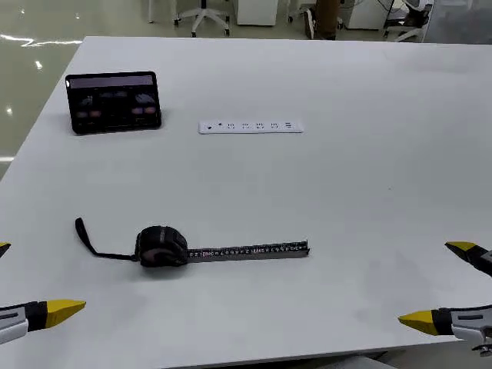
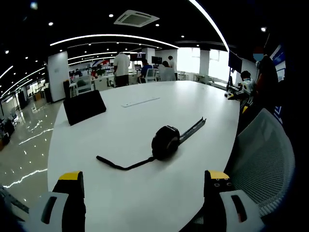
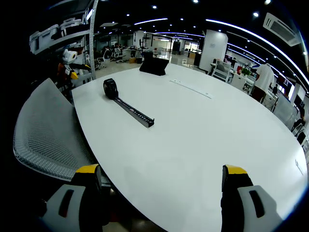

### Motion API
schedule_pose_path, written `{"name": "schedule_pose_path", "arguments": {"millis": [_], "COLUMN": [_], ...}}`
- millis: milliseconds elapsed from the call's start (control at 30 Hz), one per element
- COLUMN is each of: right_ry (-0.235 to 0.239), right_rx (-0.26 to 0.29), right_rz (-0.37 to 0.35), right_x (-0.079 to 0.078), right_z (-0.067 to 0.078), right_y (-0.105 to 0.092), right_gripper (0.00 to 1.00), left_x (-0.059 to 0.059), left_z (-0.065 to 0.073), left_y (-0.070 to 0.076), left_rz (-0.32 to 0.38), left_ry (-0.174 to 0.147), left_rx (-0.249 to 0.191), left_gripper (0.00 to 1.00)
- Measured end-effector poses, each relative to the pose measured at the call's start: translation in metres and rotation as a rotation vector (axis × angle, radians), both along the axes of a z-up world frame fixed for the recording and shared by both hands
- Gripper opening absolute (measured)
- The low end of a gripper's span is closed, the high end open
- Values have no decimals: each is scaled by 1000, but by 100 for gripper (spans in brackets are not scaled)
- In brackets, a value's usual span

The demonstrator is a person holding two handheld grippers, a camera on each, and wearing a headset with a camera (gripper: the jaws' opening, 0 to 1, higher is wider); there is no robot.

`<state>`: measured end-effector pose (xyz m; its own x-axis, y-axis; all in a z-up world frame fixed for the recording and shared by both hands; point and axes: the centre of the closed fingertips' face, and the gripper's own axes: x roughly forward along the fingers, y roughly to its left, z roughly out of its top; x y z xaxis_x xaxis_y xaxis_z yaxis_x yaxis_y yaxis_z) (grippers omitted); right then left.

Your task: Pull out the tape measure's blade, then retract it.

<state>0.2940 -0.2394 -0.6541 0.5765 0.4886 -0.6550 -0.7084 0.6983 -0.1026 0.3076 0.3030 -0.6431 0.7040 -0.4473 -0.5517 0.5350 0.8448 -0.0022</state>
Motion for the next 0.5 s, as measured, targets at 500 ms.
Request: {"name": "schedule_pose_path", "arguments": {"millis": [500], "right_ry": [24], "right_rx": [-10], "right_rz": [3], "right_x": [-3], "right_z": [-4], "right_y": [2], "right_gripper": [100], "left_x": [3], "left_z": [6], "left_y": [-17], "left_rz": [-7], "left_ry": [-4], "left_rx": [-58], "left_gripper": [100]}}
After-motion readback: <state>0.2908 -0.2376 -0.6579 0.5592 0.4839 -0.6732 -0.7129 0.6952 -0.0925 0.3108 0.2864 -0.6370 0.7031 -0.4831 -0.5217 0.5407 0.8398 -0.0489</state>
